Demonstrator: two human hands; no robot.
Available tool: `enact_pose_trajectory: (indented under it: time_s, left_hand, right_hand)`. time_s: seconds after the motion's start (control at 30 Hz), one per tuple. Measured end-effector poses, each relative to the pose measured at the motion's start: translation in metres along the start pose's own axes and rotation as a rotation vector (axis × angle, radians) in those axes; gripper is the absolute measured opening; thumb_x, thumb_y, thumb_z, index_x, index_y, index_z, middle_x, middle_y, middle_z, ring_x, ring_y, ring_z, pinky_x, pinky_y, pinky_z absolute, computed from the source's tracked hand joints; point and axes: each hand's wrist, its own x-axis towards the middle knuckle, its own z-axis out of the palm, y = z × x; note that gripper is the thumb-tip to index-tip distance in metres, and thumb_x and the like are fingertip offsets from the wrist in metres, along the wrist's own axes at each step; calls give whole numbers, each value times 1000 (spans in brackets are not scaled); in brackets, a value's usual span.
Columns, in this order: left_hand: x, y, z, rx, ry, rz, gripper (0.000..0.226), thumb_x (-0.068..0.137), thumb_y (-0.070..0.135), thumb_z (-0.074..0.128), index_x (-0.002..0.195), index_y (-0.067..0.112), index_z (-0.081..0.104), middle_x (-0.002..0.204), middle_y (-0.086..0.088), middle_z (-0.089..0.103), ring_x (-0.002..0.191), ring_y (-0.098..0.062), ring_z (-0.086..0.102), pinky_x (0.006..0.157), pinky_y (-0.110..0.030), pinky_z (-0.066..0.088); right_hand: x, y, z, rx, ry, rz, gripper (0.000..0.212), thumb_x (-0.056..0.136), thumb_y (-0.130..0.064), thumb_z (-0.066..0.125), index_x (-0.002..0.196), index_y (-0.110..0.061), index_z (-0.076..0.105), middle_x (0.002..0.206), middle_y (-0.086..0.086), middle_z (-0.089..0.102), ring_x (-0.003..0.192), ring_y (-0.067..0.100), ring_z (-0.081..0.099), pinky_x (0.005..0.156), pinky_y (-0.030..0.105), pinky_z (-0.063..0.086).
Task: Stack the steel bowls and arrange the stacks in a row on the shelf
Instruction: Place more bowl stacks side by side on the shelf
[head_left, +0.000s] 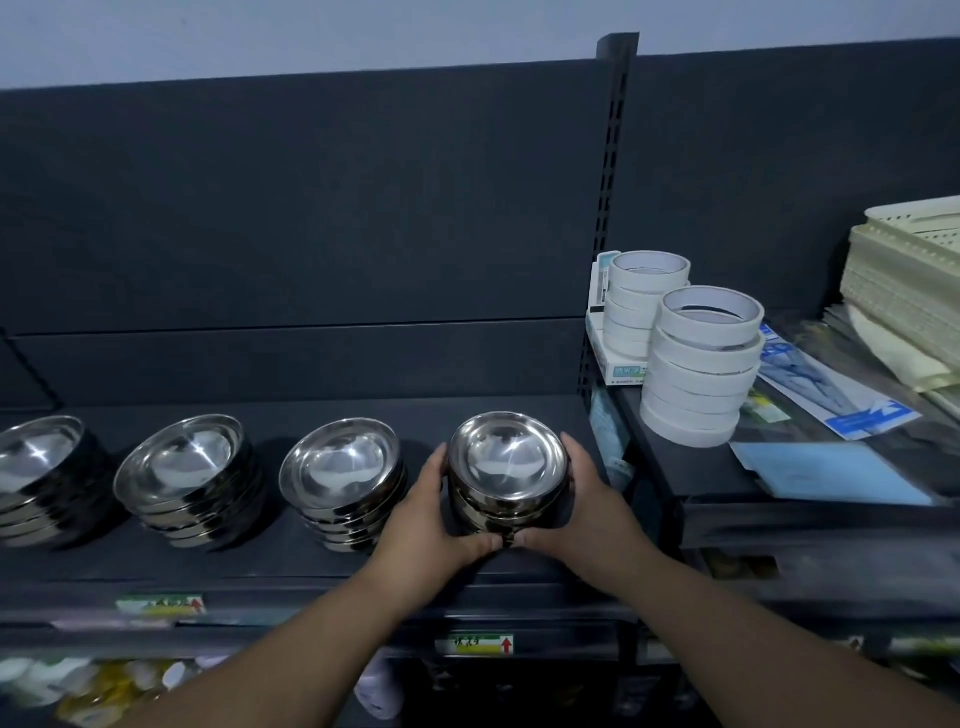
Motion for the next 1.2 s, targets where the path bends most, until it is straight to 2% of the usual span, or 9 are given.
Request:
enact_pose_trajectory:
  time_s: [0.1,0.23,0.3,0.43,0.67,0.8,0.9,1.03,1.2]
  left_hand:
    - [2,2,0,6,44,0,107,67,21,86,150,31,19,135,19,47,125,1,39,104,-18,30]
    - [4,3,3,-13,71,-9,102,66,18,86,147,33,25,126,24,47,122,3,40,103,-18,31]
    - [4,2,4,-31,85,0,99,65,19,87,145,35,30,127,23,51,122,3,44,102,-18,33]
    - [2,1,8,-42,115,7,94,64,22,88,140,35,34,115,26,52,116,2,47,97,-14,34]
    - [-6,-1,12,21,117,6,106,59,34,90,144,31,26,120,20,51,116,-3,49,94,-16,35]
    - [-9,4,11,-25,117,20,123,56,41,89,150,29,11,128,22,39,120,3,36,99,-15,29]
    - [-7,3,10,-27,106,17,121,61,37,88,151,30,7,129,21,42,120,3,38,100,-16,30]
    - [-4,4,10,-46,115,20,115,65,26,88,151,31,12,127,20,48,118,2,43,100,-17,33]
    - [-2,6,7,-57,133,44,112,64,25,88,150,32,16,124,24,48,117,3,44,98,-15,32]
  right_hand:
    - [1,3,1,30,9,0,114,62,-18,89,149,-34,17,124,-26,46,118,-2,43,92,12,33]
    - [0,7,1,75,31,2,111,61,-16,89,147,-39,21,111,-38,45,114,-4,46,82,5,36]
    - [1,8,-1,88,34,-7,113,61,-16,89,148,-39,20,118,-35,47,119,-4,46,87,6,36]
    - [3,6,-9,57,15,-42,116,59,-19,89,149,-39,18,138,-21,47,127,0,44,107,22,38]
    - [3,8,-8,6,-44,-53,115,58,-28,87,149,-38,18,143,-17,45,131,2,42,110,28,37]
    - [3,11,-9,77,-27,-35,119,53,-38,91,149,-40,19,136,-28,41,128,-4,40,105,20,34]
    - [3,12,-10,115,-39,-34,116,57,-32,91,149,-40,21,133,-31,42,128,-6,40,102,14,33]
    - [4,15,-7,72,-11,-63,108,59,-28,89,144,-48,26,140,-22,48,131,-3,41,112,28,37]
    - [3,11,-7,2,19,-111,97,64,-27,86,138,-57,30,138,-20,49,129,-2,43,111,28,38]
